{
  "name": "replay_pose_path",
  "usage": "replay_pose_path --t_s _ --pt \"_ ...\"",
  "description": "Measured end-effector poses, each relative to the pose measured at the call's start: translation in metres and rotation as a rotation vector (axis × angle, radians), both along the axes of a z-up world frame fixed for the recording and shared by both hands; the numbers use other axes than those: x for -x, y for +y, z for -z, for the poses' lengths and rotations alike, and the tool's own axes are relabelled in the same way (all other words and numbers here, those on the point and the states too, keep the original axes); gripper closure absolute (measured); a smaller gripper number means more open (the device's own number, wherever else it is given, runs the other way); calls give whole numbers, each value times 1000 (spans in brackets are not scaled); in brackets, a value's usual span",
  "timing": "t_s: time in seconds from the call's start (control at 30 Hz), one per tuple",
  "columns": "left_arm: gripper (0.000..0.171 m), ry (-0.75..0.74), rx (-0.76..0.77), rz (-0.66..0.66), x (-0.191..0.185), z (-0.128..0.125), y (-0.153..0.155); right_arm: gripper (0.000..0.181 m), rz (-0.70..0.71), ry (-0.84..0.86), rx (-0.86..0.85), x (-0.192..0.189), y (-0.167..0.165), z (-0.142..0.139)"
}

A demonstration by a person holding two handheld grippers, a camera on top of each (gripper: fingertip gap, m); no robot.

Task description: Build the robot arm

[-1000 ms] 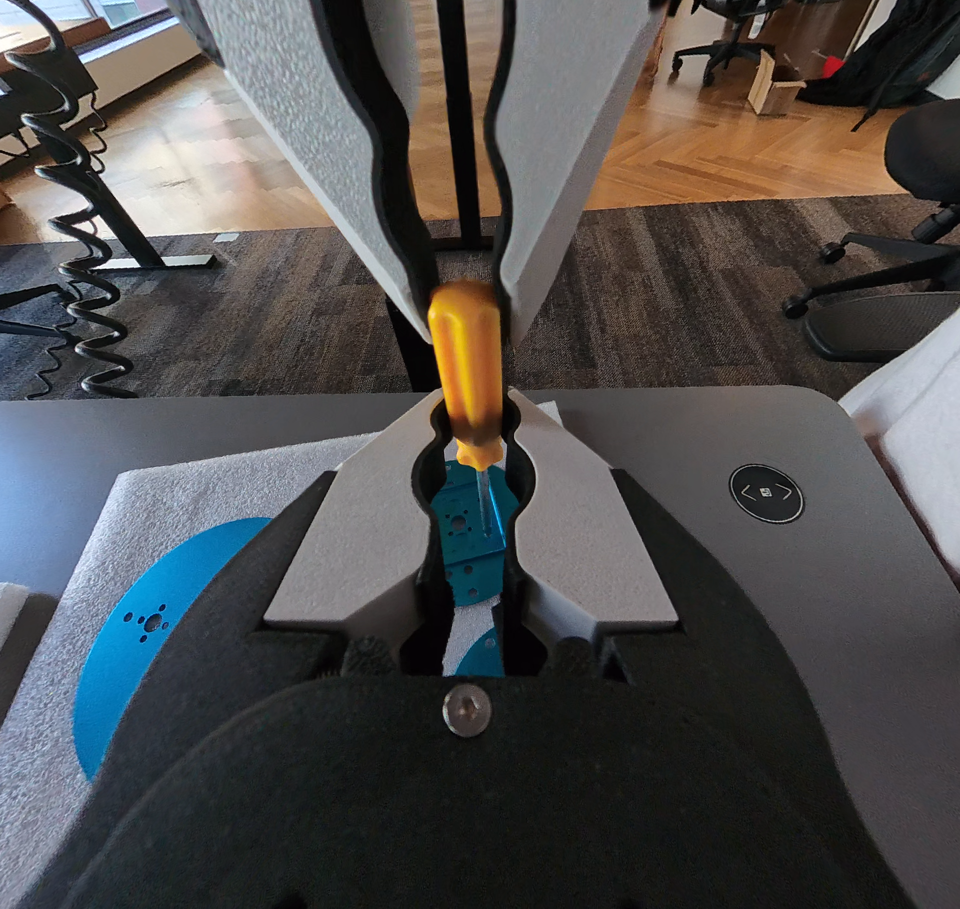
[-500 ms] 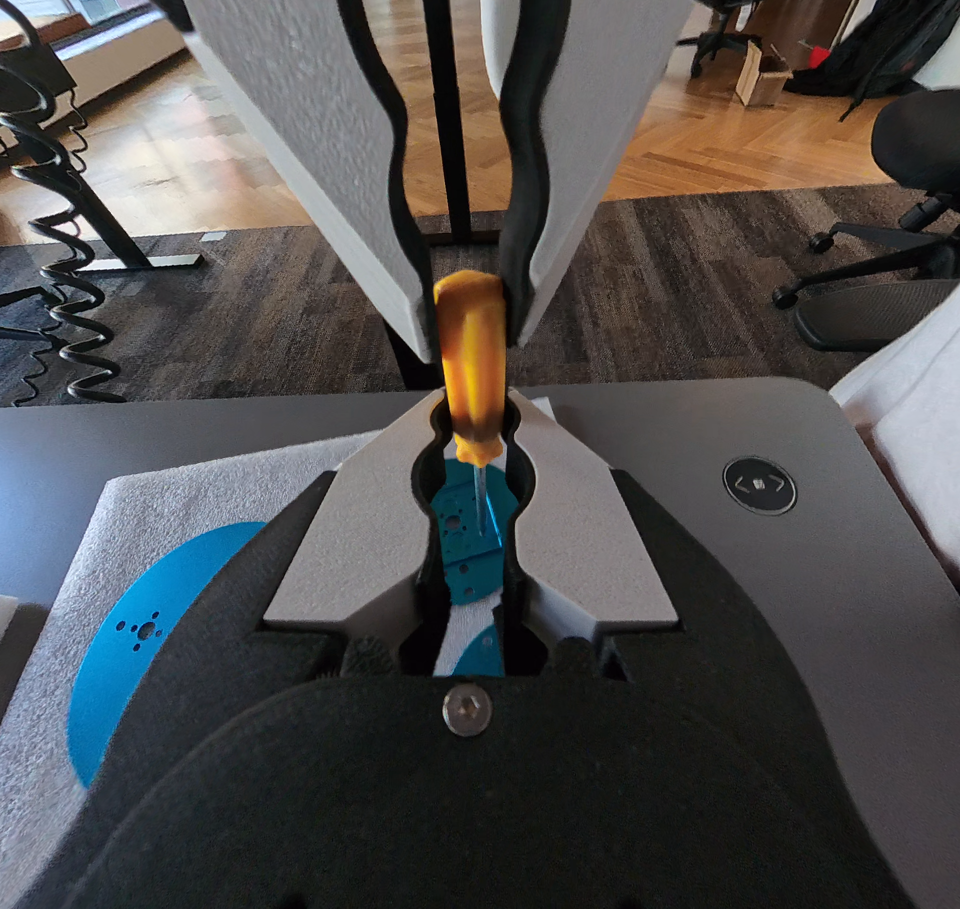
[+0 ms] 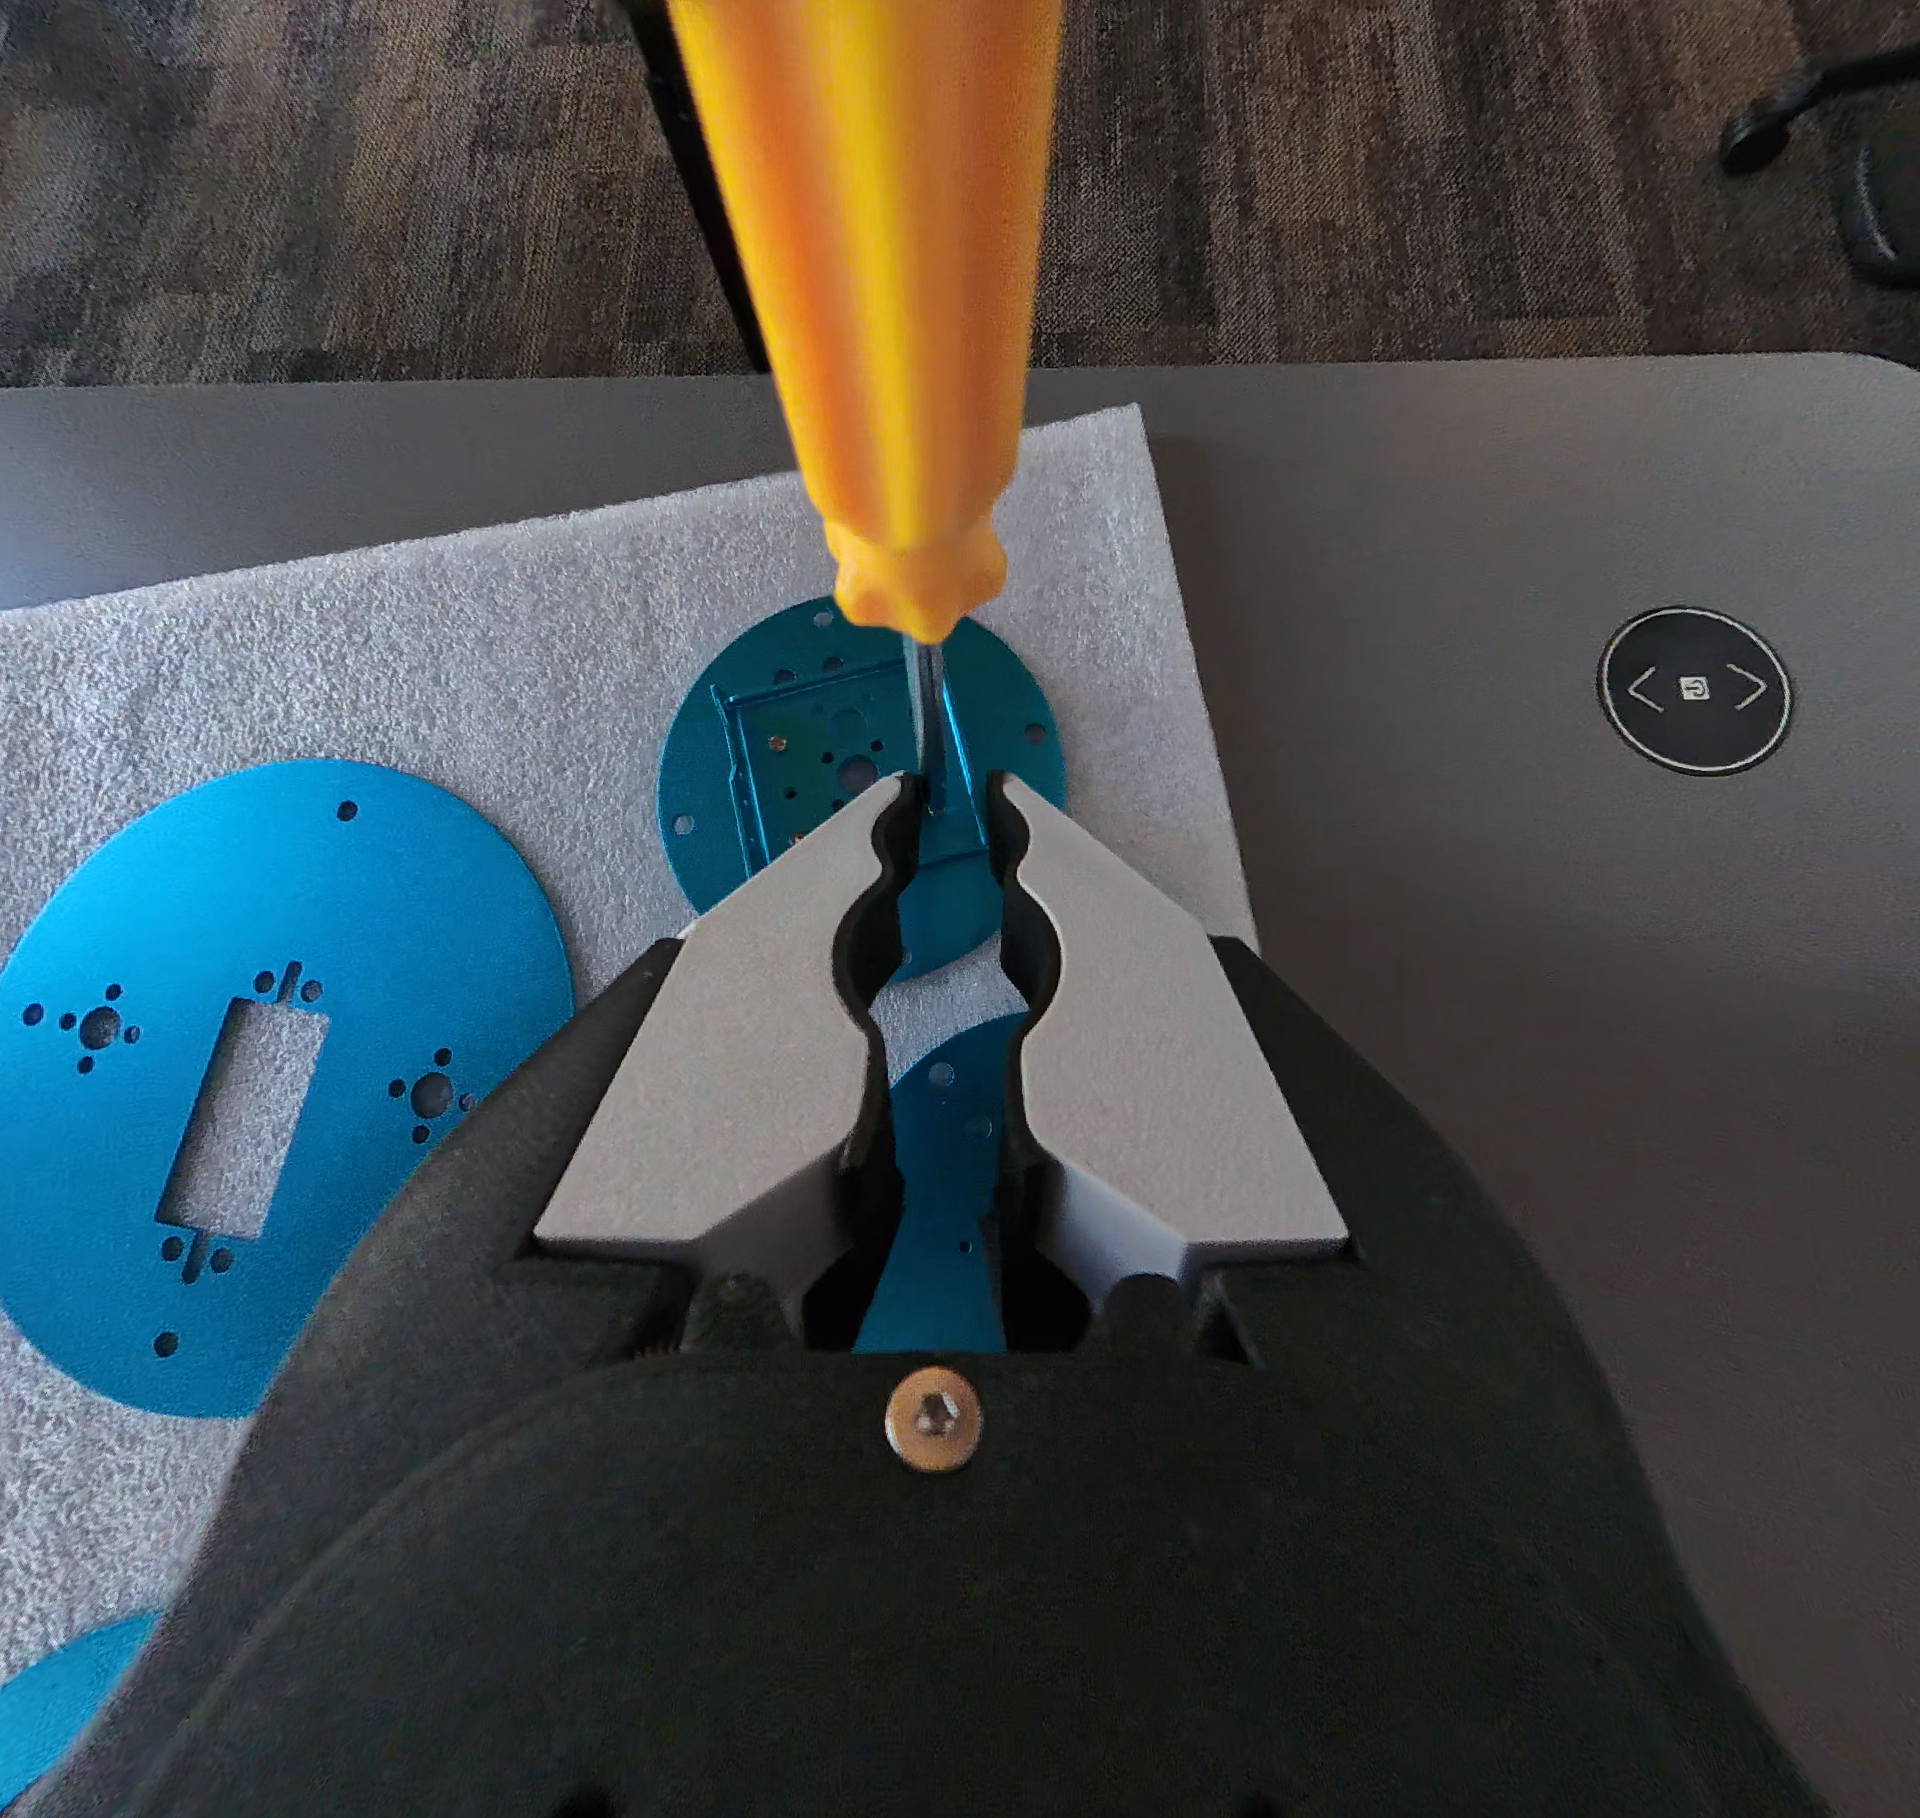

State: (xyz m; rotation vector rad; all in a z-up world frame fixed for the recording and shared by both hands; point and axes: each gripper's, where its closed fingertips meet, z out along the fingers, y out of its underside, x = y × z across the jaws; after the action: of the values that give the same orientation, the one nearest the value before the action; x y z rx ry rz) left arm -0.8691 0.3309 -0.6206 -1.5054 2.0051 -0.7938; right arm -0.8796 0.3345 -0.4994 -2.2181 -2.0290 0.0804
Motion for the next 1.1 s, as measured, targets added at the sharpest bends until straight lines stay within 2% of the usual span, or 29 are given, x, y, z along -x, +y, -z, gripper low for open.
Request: replay_pose_path --t_s 0.17,0.23,0.3,0.37,0.43,0.6,0.73,0.8,0.87,0.93,1.0,1.1 --pt "160 7 -4 -19 0 1 0 165 5 -31 3 -7 1 1" --pt "161 -2 -1 -19 -1 1 0 165 51 -5 12 -2 0 1" --pt "161 -10 6 -22 -1 0 0 165 197 6 26 0 5 1" --pt "160 -13 11 -27 -2 0 0 165 450 12 72 -2 12 2" --pt "160 -15 9 -29 -2 0 0 165 600 20 98 -6 15 2" --pt "160 -39 16 -31 -3 0 0 165 600 13 77 -4 14 2" --pt "146 -49 153 -36 1 -5 -7 165 633 9 87 -6 15 3" --pt "141 -122 214 -80 2 -20 -2 165 635 13 82 -6 15 3" --pt "141 -264 248 -118 -3 -47 5 165 637 16 80 -5 15 3" --pt "149 -357 208 -124 -6 -67 7 165 640 26 78 -4 16 3" --pt "157 -363 138 -114 -10 -68 6 165 642 31 77 -4 17 3" --pt "158 -358 100 -88 -9 -66 5 164 615 73 109 0 16 6"
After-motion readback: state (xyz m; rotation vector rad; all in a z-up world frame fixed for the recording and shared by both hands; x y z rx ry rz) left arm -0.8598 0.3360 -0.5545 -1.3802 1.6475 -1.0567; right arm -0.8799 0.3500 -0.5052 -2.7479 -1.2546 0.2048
